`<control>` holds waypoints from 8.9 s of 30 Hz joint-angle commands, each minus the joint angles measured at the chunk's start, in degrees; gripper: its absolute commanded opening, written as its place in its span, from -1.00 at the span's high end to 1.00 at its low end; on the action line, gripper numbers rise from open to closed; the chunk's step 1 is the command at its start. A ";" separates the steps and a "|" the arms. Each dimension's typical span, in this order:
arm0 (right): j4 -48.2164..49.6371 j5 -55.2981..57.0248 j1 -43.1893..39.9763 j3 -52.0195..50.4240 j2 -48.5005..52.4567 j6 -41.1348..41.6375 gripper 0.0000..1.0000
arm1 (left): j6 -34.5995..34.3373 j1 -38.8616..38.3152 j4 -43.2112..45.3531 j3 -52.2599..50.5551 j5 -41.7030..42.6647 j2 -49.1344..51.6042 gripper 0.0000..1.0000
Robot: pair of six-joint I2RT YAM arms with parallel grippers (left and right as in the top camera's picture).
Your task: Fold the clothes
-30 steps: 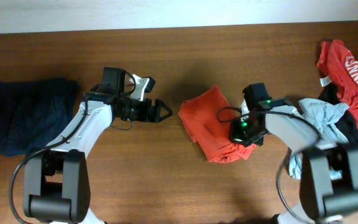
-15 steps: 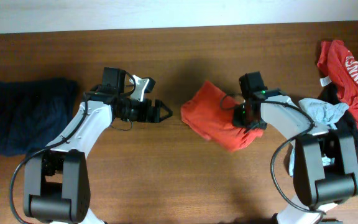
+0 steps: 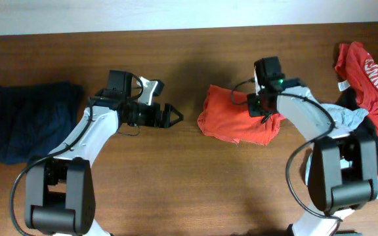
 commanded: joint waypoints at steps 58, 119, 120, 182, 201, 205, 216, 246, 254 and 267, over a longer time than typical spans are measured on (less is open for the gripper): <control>-7.89 -25.31 5.05 3.32 -3.23 -8.57 0.72 | -4.76 -5.27 0.68 0.48 -1.27 6.12 -0.98; -8.22 -10.10 3.37 -1.09 5.44 7.91 0.92 | -12.68 -8.96 11.63 3.17 14.01 20.11 -0.46; -7.54 -10.60 3.37 -1.40 5.90 7.91 0.92 | -12.68 -8.96 11.63 3.17 14.03 20.11 -0.46; -13.42 -12.63 1.11 1.03 -18.67 6.19 0.92 | -0.33 23.54 -7.13 3.17 2.38 -18.34 0.99; -14.34 -12.63 1.11 1.03 -18.67 6.19 0.92 | 5.79 51.34 -10.16 3.17 -8.04 -13.27 0.99; -14.51 -12.63 1.11 1.03 -18.67 6.19 0.92 | 6.95 53.40 -9.27 3.17 -7.30 -11.13 0.99; -14.97 -12.63 1.11 1.03 -18.67 6.23 0.92 | 4.70 55.56 -10.60 9.38 2.23 -11.63 0.99; -15.13 -12.61 1.11 1.03 -18.67 6.21 0.92 | 3.74 59.43 -15.65 15.30 -25.53 0.59 0.68; -15.10 -12.61 1.11 1.03 -18.67 6.21 0.92 | 0.74 59.43 -15.06 15.30 -29.53 0.59 -0.33; -15.13 -11.93 1.11 1.03 -18.67 6.21 0.92 | -1.11 58.90 -20.72 21.97 -17.03 -8.81 -0.98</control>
